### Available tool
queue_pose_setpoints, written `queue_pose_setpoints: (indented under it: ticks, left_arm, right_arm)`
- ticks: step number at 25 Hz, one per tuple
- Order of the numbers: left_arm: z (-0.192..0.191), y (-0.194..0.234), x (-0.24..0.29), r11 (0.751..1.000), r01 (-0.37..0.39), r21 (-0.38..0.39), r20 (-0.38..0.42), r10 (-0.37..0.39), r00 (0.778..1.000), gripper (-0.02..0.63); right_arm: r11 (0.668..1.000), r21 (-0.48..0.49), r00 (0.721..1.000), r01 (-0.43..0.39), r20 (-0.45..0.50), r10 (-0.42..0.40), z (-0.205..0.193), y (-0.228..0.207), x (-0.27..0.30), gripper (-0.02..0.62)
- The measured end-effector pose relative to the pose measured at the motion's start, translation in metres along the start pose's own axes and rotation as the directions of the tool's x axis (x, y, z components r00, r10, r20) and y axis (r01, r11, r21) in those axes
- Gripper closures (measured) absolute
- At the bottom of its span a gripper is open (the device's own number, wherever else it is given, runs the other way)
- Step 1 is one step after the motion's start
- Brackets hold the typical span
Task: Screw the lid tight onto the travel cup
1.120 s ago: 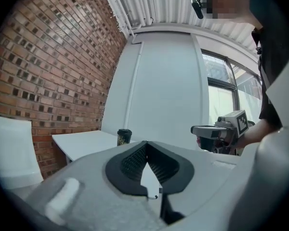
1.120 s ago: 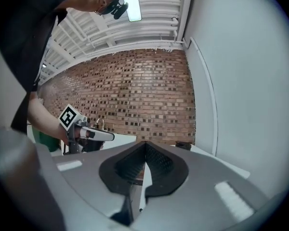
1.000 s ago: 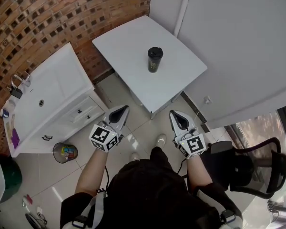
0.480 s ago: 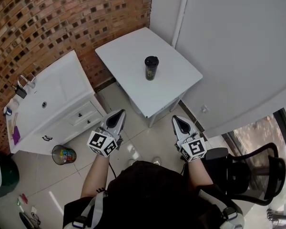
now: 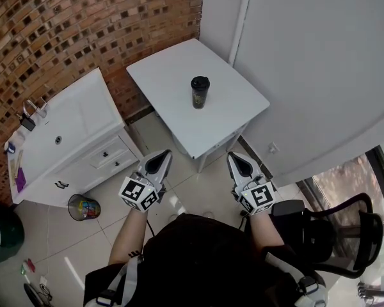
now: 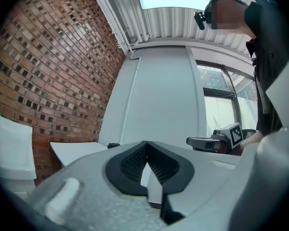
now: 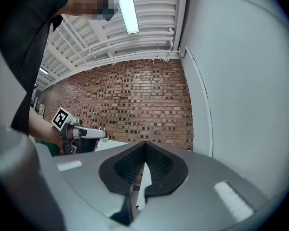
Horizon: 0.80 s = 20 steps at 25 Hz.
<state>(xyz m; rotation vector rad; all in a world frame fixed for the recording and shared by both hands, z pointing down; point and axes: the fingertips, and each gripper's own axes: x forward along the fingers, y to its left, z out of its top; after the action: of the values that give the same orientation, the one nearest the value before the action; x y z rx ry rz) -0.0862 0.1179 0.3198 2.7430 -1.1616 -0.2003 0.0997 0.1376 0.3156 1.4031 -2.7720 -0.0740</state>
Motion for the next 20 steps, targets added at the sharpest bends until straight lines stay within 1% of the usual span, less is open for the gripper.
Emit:
queue_pose_setpoints:
  ticks: [3,7,12,16,18,20]
  left_arm:
    - [0.001,-0.001,0.000,1.000,0.001,0.000,0.000,-0.001,1.000,0.604]
    - [0.004,0.002,0.000,0.999,-0.011,-0.034,0.009,0.011,1.000,0.604]
    - [0.005,0.002,0.000,1.000,-0.013,-0.017,0.003,0.013,1.000,0.604]
    - [0.003,0.002,-0.002,0.999,-0.015,-0.038,0.002,0.015,1.000,0.604]
    - [0.002,0.002,-0.001,0.999,-0.016,-0.050,0.001,0.016,1.000,0.604]
    - [0.001,0.003,-0.001,0.999,-0.019,-0.050,-0.004,0.019,1.000,0.604]
  right_arm:
    - [1.000,0.004,1.000,-0.011,0.000,0.011,0.005,0.004,0.003,0.595]
    - [1.000,-0.001,1.000,-0.015,0.008,0.015,0.006,0.002,0.006,0.595]
    - [1.000,0.009,0.999,-0.024,0.028,0.024,0.010,0.001,0.014,0.595]
    - [0.999,0.004,0.999,-0.037,0.017,0.037,0.011,0.006,0.015,0.595]
    - [1.000,-0.015,1.000,-0.027,-0.003,0.027,0.007,0.004,0.015,0.595]
    - [1.000,-0.005,1.000,-0.019,-0.013,0.019,0.005,0.004,0.015,0.595]
